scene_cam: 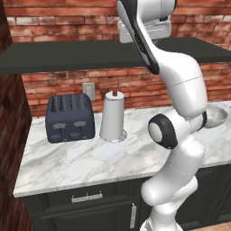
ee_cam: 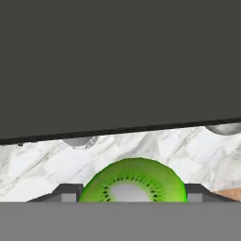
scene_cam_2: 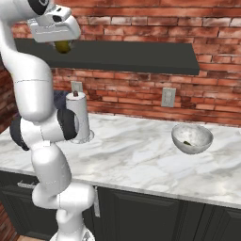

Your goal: Pick the kiwis from the cabinet and place them in one bowl. Pick the squash from the sink and place it in the other bowl.

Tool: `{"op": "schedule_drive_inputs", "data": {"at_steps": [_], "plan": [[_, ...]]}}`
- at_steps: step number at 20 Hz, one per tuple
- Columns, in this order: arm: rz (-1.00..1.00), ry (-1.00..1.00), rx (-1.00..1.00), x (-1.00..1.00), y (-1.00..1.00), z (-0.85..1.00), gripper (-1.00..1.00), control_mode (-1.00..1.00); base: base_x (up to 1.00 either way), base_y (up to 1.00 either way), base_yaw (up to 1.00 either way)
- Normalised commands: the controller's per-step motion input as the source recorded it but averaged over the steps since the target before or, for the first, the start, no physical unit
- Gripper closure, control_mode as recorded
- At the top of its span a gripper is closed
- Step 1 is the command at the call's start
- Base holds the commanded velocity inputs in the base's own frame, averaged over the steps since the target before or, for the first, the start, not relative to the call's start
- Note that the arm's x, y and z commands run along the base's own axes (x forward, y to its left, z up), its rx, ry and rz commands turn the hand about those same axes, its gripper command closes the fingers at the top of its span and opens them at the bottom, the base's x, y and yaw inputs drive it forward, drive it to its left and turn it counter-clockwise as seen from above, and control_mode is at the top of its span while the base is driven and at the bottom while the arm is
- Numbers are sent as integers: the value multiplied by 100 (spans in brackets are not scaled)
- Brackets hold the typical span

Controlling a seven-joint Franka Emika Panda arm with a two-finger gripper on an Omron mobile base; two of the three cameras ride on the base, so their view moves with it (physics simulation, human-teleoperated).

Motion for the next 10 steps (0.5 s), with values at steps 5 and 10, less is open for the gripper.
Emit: {"op": "schedule_drive_inputs", "data": {"at_steps": [5,10], "plan": [[0,3,0,-100,-29,-31,100,-100,0,0,0],[-5,3,2,-88,-54,-55,100,-100,0,0,0]]}}
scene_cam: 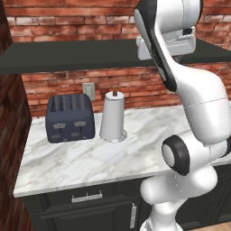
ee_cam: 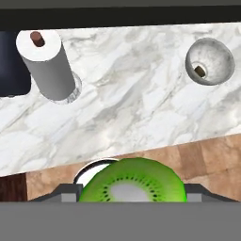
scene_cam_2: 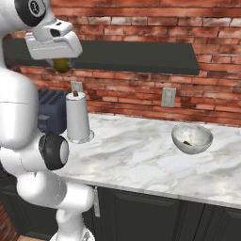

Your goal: Pick the kiwis from the cabinet and place them in one bowl. Pick the squash from the sink and place it in the other bowl.

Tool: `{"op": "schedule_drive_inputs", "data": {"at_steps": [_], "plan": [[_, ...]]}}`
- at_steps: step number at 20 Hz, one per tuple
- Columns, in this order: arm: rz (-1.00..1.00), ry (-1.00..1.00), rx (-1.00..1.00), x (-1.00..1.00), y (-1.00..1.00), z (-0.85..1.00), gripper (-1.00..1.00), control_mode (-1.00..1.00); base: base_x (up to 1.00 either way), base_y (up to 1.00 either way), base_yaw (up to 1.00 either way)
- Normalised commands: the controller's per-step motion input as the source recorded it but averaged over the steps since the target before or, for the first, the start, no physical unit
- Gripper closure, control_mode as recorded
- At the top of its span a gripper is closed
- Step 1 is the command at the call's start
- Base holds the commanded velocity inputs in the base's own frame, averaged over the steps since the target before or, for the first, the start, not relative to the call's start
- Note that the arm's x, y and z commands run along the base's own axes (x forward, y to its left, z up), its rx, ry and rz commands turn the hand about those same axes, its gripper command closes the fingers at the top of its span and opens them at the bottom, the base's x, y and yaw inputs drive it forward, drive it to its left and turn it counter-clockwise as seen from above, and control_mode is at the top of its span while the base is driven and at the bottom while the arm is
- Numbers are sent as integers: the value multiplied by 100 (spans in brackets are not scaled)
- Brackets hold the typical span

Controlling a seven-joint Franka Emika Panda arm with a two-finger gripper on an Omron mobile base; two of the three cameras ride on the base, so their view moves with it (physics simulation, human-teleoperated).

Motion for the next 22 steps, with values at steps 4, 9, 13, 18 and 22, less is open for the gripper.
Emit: {"op": "schedule_drive_inputs", "data": {"at_steps": [4,9,13,18,22], "plan": [[-4,-13,7,-52,-77,-45,100,-100,0,0,0],[-2,-9,1,-25,-75,-31,100,-100,0,0,0],[0,0,0,0,-72,-36,100,-100,0,0,0],[0,0,0,0,-71,-39,100,-100,0,0,0],[0,0,0,9,-73,-43,100,-100,0,0,0]]}}
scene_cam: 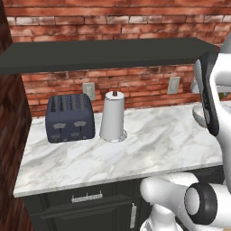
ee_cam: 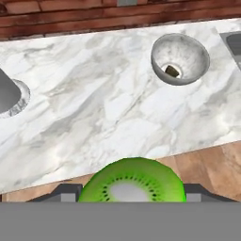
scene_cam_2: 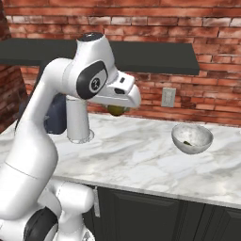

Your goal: Pick the kiwis from the cabinet and place them in one bowl. Pick the squash from the sink and place it in the other bowl.

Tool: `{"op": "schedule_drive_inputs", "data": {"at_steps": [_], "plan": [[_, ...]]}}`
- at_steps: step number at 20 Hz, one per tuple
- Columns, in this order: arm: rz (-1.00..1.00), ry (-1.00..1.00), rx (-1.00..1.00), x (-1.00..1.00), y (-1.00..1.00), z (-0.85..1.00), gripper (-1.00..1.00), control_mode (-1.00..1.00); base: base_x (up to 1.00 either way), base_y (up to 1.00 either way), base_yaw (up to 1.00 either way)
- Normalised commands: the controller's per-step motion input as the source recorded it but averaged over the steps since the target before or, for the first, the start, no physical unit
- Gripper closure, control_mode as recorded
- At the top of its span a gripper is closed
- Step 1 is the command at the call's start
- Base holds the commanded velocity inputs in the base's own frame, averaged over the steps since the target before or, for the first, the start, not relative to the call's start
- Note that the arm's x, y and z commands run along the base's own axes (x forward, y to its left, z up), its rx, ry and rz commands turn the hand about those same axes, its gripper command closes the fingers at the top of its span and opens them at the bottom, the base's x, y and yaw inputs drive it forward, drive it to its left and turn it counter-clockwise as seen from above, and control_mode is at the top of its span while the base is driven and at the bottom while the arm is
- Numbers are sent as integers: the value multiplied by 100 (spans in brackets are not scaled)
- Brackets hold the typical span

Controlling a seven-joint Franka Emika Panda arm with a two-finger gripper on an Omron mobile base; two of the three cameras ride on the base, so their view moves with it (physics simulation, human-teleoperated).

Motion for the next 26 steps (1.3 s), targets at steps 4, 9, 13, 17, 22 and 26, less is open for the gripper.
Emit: {"op": "schedule_drive_inputs", "data": {"at_steps": [4,9,13,17,22,26], "plan": [[0,0,0,26,-70,-58,100,-100,0,0,0],[10,-6,5,56,-72,-54,100,-100,0,0,0],[14,-9,7,64,-66,-46,100,-100,0,0,0],[5,-5,2,42,-72,-43,100,-100,0,0,0],[-3,1,0,45,-74,-41,100,-100,0,0,0],[-8,8,-5,70,-54,-8,100,-100,0,0,0]]}}
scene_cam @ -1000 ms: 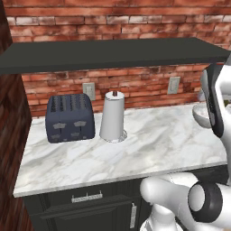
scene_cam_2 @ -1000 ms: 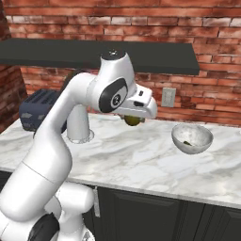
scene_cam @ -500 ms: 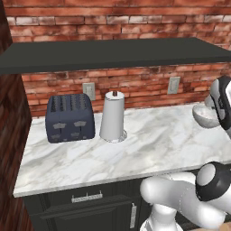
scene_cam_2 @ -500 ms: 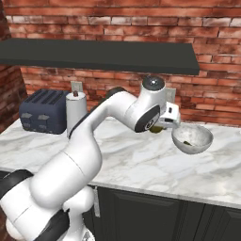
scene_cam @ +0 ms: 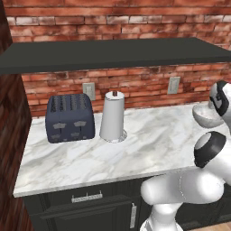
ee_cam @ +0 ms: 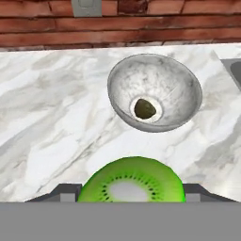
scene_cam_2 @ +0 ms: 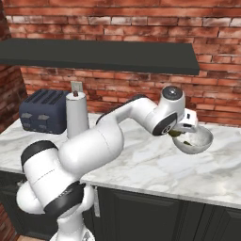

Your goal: Pick the kiwis from the cabinet and place them in one bowl. Pick the squash from the sink and place it in the other bowl.

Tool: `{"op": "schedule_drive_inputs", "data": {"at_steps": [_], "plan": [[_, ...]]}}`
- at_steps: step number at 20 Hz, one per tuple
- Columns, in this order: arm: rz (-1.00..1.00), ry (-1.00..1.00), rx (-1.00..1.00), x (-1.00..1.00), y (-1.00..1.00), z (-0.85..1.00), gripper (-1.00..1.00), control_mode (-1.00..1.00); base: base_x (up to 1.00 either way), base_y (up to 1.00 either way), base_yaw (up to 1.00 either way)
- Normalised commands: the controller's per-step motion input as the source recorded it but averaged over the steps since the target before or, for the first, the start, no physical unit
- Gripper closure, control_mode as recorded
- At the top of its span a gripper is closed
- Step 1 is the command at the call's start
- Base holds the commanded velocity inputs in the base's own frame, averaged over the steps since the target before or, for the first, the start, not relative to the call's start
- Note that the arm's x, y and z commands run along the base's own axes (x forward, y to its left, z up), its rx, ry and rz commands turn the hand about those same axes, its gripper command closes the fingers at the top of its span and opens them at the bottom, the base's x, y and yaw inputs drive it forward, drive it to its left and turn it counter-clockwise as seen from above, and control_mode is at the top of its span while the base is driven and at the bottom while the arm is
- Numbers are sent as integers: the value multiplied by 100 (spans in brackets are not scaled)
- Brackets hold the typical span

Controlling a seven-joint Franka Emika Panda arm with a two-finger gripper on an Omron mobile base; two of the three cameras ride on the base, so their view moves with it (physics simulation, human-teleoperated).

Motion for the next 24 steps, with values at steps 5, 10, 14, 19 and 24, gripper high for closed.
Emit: {"op": "schedule_drive_inputs", "data": {"at_steps": [5,10,14,19,24], "plan": [[-2,1,-2,60,-43,-12,100,-100,0,0,0],[5,-18,5,30,-37,-34,100,-100,0,0,0],[8,-14,3,31,-44,-22,100,-100,0,0,0],[10,-3,0,43,-29,-9,100,-100,0,0,0],[6,6,0,25,-6,-19,100,-100,0,0,0]]}}
